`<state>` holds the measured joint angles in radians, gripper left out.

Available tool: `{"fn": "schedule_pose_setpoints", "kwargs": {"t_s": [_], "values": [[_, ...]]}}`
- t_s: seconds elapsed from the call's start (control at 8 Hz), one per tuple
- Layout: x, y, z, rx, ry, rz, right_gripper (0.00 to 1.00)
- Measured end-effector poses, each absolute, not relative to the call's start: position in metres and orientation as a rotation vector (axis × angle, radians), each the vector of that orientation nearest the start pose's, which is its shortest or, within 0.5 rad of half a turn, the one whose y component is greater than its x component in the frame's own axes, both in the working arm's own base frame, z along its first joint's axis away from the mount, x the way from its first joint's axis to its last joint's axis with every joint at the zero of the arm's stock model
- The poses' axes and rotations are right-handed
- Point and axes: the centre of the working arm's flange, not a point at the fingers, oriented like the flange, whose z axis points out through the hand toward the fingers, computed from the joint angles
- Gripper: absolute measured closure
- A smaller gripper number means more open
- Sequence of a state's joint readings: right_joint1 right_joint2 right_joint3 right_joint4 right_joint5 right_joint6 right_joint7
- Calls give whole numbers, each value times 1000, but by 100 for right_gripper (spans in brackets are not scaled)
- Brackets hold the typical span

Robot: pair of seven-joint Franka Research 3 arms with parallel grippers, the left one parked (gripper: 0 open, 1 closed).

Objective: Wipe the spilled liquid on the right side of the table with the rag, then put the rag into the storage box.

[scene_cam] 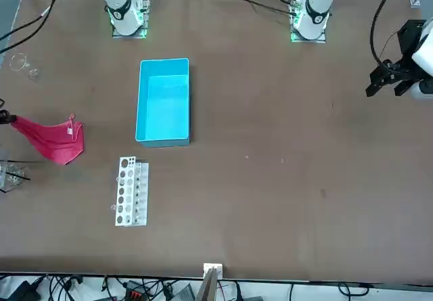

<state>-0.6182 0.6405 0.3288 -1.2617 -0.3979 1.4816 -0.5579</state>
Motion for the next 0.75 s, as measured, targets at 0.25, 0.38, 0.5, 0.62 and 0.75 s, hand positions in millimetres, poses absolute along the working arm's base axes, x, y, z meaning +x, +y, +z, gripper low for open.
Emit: {"fn": "schedule_pose_setpoints", "kwargs": {"t_s": [0.25,0.38,0.5,0.62,0.75], "values": [[636,-205,430,-3068,-305,609,98],[634,-169,461,-3072,-233,593,98],[628,-135,490,-3068,-172,585,98],[617,-107,515,-3054,-135,603,98],[603,-89,536,-3043,-119,647,98]]}}
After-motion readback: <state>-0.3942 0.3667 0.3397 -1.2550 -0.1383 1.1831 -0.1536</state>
